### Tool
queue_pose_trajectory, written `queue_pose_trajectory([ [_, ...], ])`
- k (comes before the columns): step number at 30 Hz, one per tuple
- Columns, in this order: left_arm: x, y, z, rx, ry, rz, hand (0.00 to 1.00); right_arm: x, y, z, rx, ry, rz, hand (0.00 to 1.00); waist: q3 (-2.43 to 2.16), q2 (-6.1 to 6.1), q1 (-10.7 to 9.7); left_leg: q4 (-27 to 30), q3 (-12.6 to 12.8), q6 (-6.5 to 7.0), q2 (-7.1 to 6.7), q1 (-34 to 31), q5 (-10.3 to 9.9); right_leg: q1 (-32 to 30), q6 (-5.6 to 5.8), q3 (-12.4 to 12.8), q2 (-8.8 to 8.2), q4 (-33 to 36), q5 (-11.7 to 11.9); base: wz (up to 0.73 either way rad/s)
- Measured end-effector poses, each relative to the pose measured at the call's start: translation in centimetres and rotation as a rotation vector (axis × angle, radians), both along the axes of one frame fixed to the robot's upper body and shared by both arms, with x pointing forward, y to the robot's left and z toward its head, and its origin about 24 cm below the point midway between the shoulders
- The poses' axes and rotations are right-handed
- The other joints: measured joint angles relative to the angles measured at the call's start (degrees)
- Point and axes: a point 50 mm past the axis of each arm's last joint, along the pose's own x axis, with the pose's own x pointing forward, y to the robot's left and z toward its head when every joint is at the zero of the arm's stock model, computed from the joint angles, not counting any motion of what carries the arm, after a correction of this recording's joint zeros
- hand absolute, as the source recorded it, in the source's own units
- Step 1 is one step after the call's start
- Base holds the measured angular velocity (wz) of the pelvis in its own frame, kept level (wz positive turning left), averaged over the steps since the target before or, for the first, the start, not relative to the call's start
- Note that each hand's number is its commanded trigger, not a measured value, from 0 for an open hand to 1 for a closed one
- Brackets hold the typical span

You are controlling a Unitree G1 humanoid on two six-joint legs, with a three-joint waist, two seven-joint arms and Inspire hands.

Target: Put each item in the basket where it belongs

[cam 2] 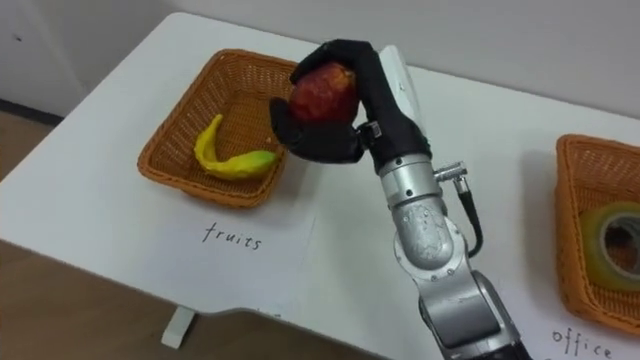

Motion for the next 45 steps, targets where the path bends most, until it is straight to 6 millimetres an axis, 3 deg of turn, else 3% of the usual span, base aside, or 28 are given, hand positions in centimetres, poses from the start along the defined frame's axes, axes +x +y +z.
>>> queue_pose_trajectory([
  [3, -0.1, 0.1, 0.0, -0.002, 0.011, -0.005, 0.0, 0.1, 0.1, -0.4, -0.009, 0.027, -0.001, 1.0, -0.05, -0.17, 1.38, 0.09, -0.33, -0.01, -0.08, -0.05, 0.0, 0.2, 0.0, -0.59, -0.08, -0.01, 0.0, 0.06],
  [8, -1.0, 0.0, 0.0, -0.005, 0.056, -0.03, 0.0, 0.6, 0.3, -1.8, -0.035, 0.122, 0.007, 1.0, 0.01, -0.1, 1.72, 0.49, -1.31, -0.03, -0.21, -0.01, 0.01, 0.8, 0.05, -1.0, -0.16, -0.07, -0.03, 0.09],
  [13, -1.4, 0.1, 0.0, 0.012, 0.091, -0.083, 0.0, 1.4, 1.1, -1.8, -0.083, 0.129, 0.038, 1.0, 0.11, -0.26, 2.05, 0.5, -1.46, -0.19, -0.21, 0.01, 0.12, 0.87, 0.07, -1.54, -0.15, -0.1, -0.05, 0.02],
  [18, -1.6, 0.5, 0.0, 0.029, 0.126, -0.134, 0.0, 2.5, 1.4, -2.1, -0.119, 0.161, 0.039, 1.0, 0.32, -0.99, 3.84, 0.78, -1.8, -0.25, -0.17, 0.19, 0.16, 1.32, 0.07, -2.9, -0.19, -0.11, -0.05, 0.04],
  [25, -3.0, 0.4, -0.1, 0.023, 0.221, -0.202, 0.0, 3.3, 1.0, -3.3, -0.148, 0.228, 0.008, 1.0, 0.44, -1.02, 6.27, 1.81, -3.89, -0.12, -1.03, -0.15, 0.11, 2.2, 0.43, -4.45, -0.78, -0.08, -0.27, 0.16],
  [29, -3.5, 0.4, -0.1, 0.019, 0.25, -0.202, 0.0, 3.6, 0.6, -4.4, -0.155, 0.275, -0.016, 1.0, 0.49, -0.93, 6.42, 2.09, -4.65, -0.08, -1.36, -0.13, 0.11, 2.75, 0.75, -4.97, -1.05, -0.07, -0.52, 0.12],
  [38, -3.6, 0.4, 0.0, 0.025, 0.258, -0.207, 0.0, 3.8, 0.5, -4.3, -0.156, 0.268, -0.031, 1.0, 0.43, -0.96, 6.55, 2.21, -5.37, 0.06, -1.79, -0.29, 0.18, 2.9, 0.8, -5.24, -1.24, -0.08, -0.56, 0.03],
  [39, -3.6, 0.4, 0.0, 0.024, 0.259, -0.207, 0.0, 3.8, 0.5, -4.3, -0.155, 0.268, -0.032, 0.92, 0.4, -1.0, 6.57, 2.21, -5.43, 0.07, -1.81, -0.29, 0.19, 2.91, 0.8, -5.23, -1.25, -0.08, -0.56, 0.07],
  [41, -3.6, 0.4, 0.0, 0.022, 0.265, -0.207, 0.0, 4.2, 0.3, -4.5, -0.163, 0.279, -0.042, 0.63, 0.28, -1.19, 6.52, 2.23, -5.93, 0.07, -1.88, -0.33, 0.2, 3.02, 0.81, -5.42, -1.25, -0.07, -0.57, 0.09],
  [42, -3.6, 0.4, 0.0, 0.022, 0.264, -0.207, 0.0, 4.3, 0.3, -4.5, -0.166, 0.283, -0.047, 0.18, 0.26, -1.21, 6.52, 2.24, -6.04, 0.07, -1.88, -0.32, 0.2, 3.06, 0.81, -5.41, -1.25, -0.07, -0.57, 0.09],
  [43, -3.5, 0.4, 0.0, 0.022, 0.263, -0.208, 0.0, 4.5, 0.2, -4.6, -0.173, 0.291, -0.056, 0.04, 0.22, -1.28, 6.63, 2.24, -6.13, 0.06, -1.89, -0.33, 0.21, 3.08, 0.82, -5.47, -1.23, -0.07, -0.58, 0.05],
  [45, -3.5, 0.4, 0.0, 0.021, 0.262, -0.207, 0.0, 4.7, 0.1, -4.7, -0.181, 0.302, -0.065, 0.0, 0.12, -1.41, 6.76, 2.24, -6.18, 0.04, -1.88, -0.35, 0.23, 3.09, 0.87, -5.66, -1.23, -0.07, -0.61, 0.03],
])
